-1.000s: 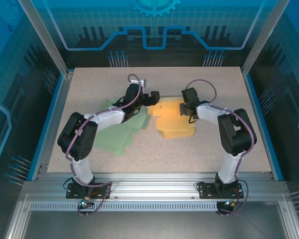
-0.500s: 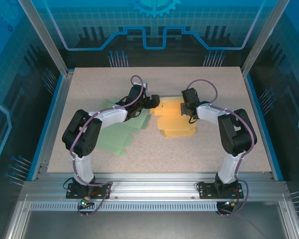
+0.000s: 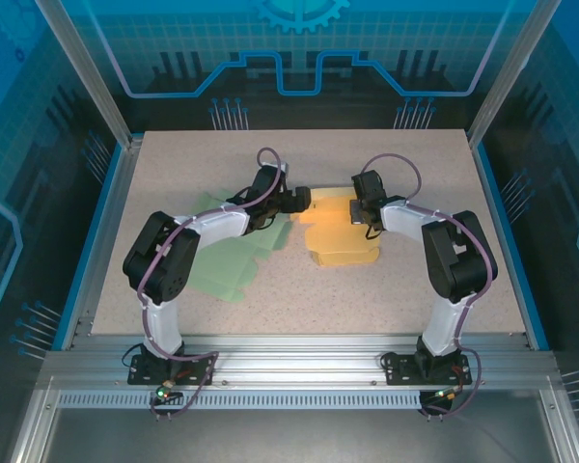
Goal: Fold the paper box
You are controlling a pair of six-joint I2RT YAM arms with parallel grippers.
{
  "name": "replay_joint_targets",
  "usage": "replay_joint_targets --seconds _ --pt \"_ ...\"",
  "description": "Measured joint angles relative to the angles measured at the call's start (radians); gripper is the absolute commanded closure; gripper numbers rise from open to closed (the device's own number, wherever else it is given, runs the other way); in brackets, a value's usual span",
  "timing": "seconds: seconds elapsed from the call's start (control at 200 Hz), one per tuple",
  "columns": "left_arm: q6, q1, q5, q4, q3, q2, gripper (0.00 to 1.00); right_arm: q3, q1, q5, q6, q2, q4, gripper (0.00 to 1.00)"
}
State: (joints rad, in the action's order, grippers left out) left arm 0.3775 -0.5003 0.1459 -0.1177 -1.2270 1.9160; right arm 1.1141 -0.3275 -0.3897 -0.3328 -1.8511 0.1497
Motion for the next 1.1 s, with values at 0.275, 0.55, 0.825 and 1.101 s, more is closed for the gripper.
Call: replay_joint_targets --seconds 0.275,0.55,0.825,1.101 --pt "-0.025 -0.001 0.021 0.002 0.000 -0.002 0.06 0.000 0.000 0.000 0.000 0.000 0.000 1.00" --pt "-0.043 0.000 0.069 0.030 0.000 -0.012 0.13 0.000 0.000 0.001 0.000 0.000 0.000 1.00" --pt "-0.046 0.001 0.074 0.040 -0.004 -0.012 0.13 0.000 0.000 0.001 0.000 0.000 -0.001 1.00" --pt "-0.074 0.010 0.079 0.095 -0.068 0.048 0.13 0.000 0.000 0.001 0.000 0.000 0.000 1.00"
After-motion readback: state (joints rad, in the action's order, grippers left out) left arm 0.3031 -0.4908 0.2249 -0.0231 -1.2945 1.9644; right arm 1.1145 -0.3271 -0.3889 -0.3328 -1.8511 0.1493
